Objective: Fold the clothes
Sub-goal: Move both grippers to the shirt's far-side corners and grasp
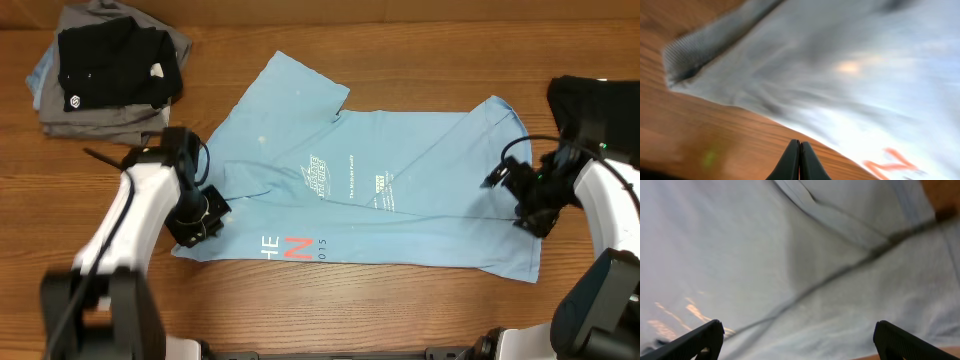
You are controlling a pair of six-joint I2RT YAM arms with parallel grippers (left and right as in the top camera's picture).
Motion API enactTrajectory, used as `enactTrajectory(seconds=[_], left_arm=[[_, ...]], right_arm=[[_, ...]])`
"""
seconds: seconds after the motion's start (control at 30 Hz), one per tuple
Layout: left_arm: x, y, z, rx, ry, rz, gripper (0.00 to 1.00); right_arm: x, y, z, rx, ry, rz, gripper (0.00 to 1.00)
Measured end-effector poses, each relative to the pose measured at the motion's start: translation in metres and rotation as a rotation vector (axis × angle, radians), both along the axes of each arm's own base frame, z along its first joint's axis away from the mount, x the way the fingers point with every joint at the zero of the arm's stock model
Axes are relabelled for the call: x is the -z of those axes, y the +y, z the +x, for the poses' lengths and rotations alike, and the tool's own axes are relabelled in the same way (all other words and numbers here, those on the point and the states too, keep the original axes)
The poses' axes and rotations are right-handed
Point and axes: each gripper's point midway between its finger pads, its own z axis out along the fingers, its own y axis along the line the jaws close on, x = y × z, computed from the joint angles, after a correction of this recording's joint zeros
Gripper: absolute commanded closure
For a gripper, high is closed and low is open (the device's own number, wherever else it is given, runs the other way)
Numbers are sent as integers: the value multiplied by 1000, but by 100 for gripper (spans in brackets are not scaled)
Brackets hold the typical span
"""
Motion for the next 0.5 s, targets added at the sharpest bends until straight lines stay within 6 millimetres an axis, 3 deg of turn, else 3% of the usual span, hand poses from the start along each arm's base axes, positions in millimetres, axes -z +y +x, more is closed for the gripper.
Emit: enactTrajectory(seconds=[0.03, 0.1, 0.17, 0.2, 0.27, 0.4, 0.5], left_arm=[[-9, -1, 6, 2, -58, 0, 89], [-30, -1, 28, 10, -208, -2, 70], [-44, -5, 48, 41, -330, -21, 30], [-48, -8, 57, 62, -375, -36, 18], [-58, -21, 76, 134, -465, -92, 10], [-78, -42, 100, 248, -559, -140, 8], [-106, -62, 131, 344, -645, -147, 6]], right_arm=[[-5, -3, 7, 0, -25, -9, 0], [-15, -7, 24, -1, -89, -26, 0], [-25, -10, 40, -6, -156, -32, 0], [-31, -10, 48, -11, -191, -29, 0], [-42, -9, 61, -33, -256, -19, 0], [-65, -8, 80, -64, -339, -20, 0], [-90, -5, 98, -94, -421, -44, 0]])
